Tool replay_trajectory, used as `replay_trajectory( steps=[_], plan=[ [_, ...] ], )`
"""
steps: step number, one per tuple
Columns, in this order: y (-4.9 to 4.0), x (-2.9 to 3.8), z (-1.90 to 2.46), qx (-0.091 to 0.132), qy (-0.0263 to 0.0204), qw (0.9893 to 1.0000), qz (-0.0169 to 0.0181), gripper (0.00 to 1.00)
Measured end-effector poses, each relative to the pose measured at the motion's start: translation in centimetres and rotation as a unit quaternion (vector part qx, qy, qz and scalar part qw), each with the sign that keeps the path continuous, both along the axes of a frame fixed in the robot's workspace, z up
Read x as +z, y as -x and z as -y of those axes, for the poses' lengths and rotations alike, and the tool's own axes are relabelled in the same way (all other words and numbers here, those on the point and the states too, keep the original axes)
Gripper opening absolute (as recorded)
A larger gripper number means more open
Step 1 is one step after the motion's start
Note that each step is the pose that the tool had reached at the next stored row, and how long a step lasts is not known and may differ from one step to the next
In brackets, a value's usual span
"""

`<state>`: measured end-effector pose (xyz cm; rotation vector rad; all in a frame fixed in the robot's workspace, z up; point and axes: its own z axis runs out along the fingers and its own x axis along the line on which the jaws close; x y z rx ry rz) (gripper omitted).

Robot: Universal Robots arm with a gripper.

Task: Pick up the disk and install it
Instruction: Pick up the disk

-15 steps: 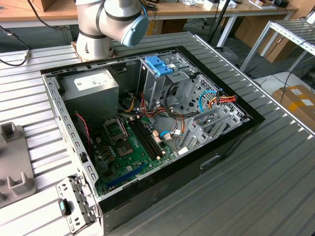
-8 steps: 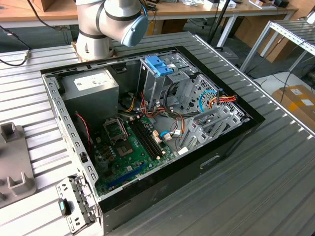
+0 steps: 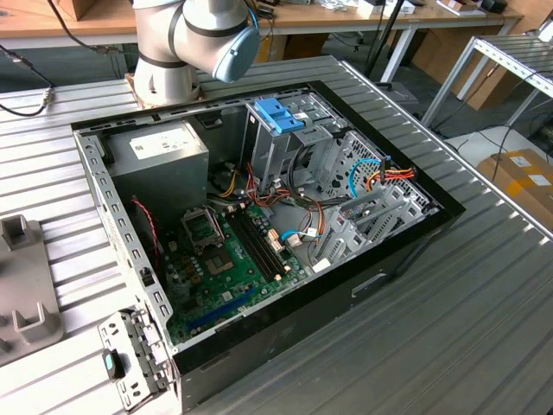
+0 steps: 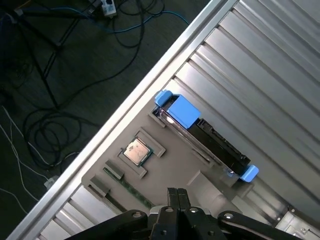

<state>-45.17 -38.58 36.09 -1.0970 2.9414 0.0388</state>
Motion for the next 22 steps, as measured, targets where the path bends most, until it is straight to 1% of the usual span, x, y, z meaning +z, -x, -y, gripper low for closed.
replay_trajectory(
  steps=[5, 7, 11, 16, 19, 22],
  plan=[
    [0.0, 0.0, 0.0, 0.021, 0.0001, 0.9998, 0.0, 0.1],
    [0.0, 0.0, 0.0, 0.031, 0.0001, 0.9995, 0.0, 0.1],
    [0.0, 0.0, 0.0, 0.046, 0.0002, 0.999, 0.0, 0.1],
    [0.0, 0.0, 0.0, 0.068, 0.0004, 0.9977, 0.0, 0.1],
    [0.0, 0.0, 0.0, 0.083, 0.0005, 0.9966, 0.0, 0.1],
    [0.0, 0.0, 0.0, 0.092, 0.0005, 0.9957, 0.0, 0.1]
  ],
)
